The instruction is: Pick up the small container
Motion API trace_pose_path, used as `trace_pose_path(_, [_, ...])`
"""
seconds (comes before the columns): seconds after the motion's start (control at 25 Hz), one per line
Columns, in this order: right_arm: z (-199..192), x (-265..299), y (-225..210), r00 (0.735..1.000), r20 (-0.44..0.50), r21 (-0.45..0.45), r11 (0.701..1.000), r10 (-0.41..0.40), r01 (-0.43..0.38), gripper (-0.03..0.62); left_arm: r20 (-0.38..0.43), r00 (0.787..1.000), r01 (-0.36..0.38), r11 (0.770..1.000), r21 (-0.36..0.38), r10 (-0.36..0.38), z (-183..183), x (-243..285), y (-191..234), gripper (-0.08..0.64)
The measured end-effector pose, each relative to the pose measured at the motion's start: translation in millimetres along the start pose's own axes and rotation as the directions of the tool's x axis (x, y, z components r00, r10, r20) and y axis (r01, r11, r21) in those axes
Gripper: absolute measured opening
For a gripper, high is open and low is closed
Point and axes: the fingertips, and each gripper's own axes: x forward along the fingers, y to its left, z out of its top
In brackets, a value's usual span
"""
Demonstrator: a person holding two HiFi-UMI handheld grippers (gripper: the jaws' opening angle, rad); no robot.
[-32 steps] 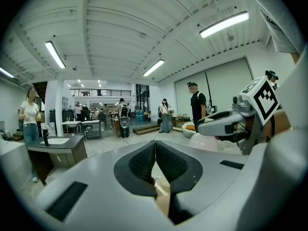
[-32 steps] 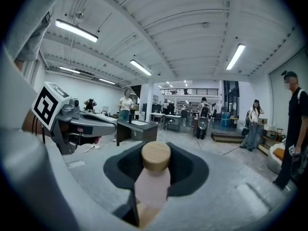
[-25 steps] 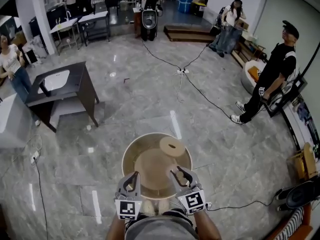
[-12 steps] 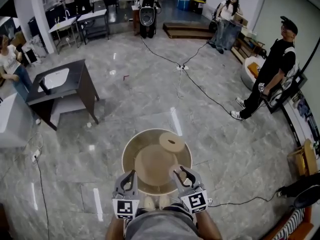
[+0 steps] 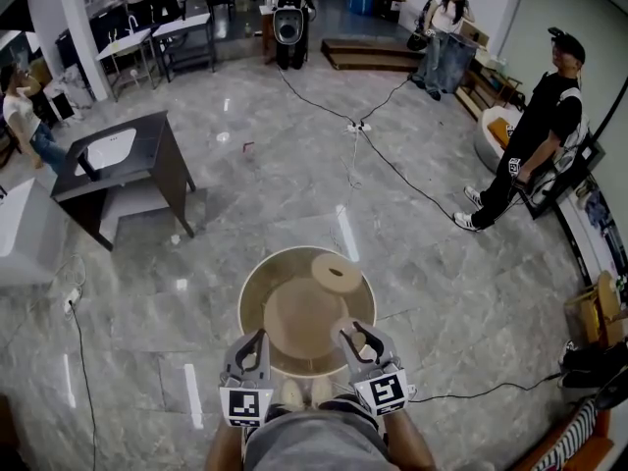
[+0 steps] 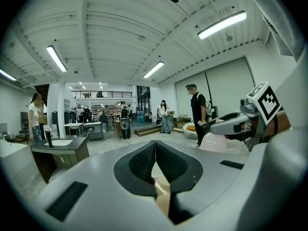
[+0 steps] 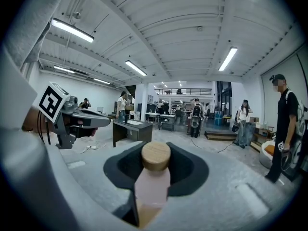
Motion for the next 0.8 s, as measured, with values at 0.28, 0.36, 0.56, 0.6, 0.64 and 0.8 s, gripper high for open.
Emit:
trace_pose_path(0.28, [-2.9,-4.5,-8.1,1.0,0.016,-0.004,1.0,0.001,-0.001,0.121,0.0,1.0,0.008,0.999,0.039,-0.008,-3.4,4.8,-9.8,0.018])
trace_pose_path(0.36, [-3.1,-3.9,-7.7,1.0,0.008,0.0,1.0,0.001,-0.001,0.121,-0.005,1.0,0.004,1.0,0.013,-0.004,-2.3,4.8,-10.3,0.018])
trace_pose_path(0.56, [-6.4,-4.7,-10.0,1.0,0.009,0.0,1.0,0.006,-0.006,0.121,-0.007,1.0,0.003,1.0,0.027,-0.002,-4.7,5.3,-12.4,0.018])
trace_pose_path(0.6, [-6.9,-4.8,-10.4,1.0,0.008,0.0,1.0,0.007,-0.007,0.121,-0.006,1.0,0.003,0.999,0.036,-0.003,-5.6,5.7,-12.4,0.018])
trace_pose_path(0.64, [-7.4,-4.4,-10.3,1.0,0.005,0.001,1.0,0.009,-0.009,0.121,-0.005,1.0,0.003,0.999,0.039,-0.003,-5.9,6.1,-12.2,0.018])
trace_pose_path(0.8, [-7.1,1.2,-9.4,1.0,0.003,0.002,1.0,0.012,-0.012,0.121,-0.01,1.0,-0.003,1.0,-0.003,0.003,-4.8,9.3,-10.6,0.018])
